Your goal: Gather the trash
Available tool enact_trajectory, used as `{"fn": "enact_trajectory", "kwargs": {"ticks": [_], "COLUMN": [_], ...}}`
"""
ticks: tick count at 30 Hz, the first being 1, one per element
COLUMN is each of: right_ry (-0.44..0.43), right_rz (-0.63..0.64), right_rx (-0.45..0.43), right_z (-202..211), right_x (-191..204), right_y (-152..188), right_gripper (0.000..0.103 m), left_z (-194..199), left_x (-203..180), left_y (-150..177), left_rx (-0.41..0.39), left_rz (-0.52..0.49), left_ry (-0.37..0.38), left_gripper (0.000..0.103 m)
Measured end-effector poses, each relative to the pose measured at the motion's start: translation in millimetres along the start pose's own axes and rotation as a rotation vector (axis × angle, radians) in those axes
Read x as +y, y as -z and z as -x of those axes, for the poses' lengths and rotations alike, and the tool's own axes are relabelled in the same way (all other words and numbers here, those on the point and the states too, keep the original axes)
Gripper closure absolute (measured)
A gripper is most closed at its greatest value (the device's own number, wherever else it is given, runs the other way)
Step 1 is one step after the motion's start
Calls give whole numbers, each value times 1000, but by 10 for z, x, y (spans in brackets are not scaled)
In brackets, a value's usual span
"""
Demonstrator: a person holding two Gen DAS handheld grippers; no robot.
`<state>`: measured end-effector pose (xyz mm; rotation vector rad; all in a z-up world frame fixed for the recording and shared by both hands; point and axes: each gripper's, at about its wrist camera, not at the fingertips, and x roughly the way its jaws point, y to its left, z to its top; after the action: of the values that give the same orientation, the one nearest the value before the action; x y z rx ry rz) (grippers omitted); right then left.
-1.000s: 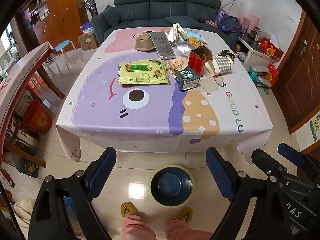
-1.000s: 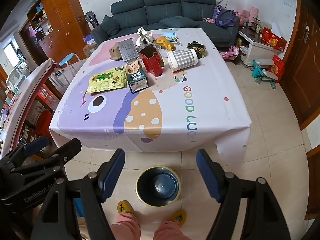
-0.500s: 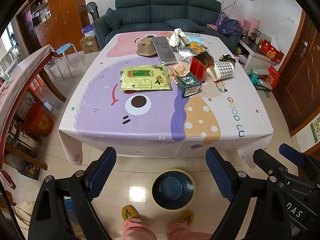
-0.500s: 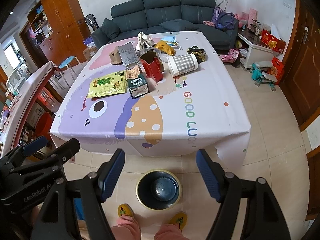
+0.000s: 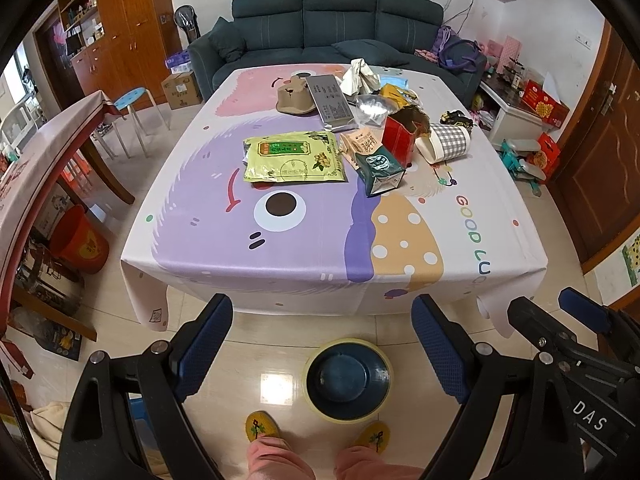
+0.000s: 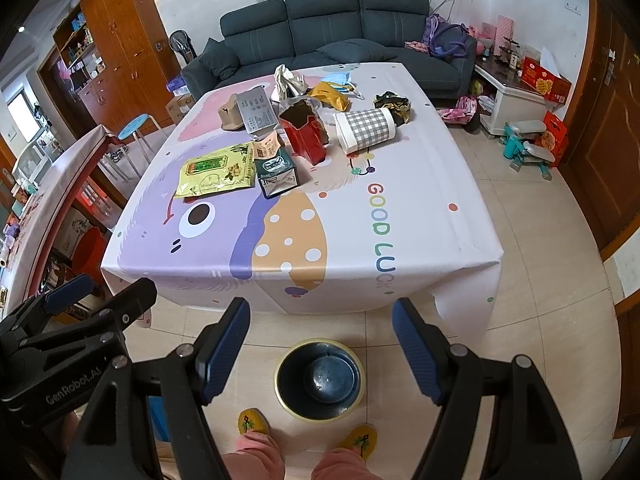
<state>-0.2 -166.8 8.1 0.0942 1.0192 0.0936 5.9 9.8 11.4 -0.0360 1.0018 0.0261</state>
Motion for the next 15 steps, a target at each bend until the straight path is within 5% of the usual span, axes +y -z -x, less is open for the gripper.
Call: {"fn": "enact_trajectory", "kwargs": {"ticks": [15], "right_ry": [-2], "right_rz": [21], "right_rx": [-8], "right_z": [21], "right_x": [44], "right_y": [27], "right_gripper": [29], "left_z": [47], "left_x": [23], "left_y": [36], "left_rx": [-12], "left_rz": [3], "left_ry": [-12], "left_gripper": [13]}}
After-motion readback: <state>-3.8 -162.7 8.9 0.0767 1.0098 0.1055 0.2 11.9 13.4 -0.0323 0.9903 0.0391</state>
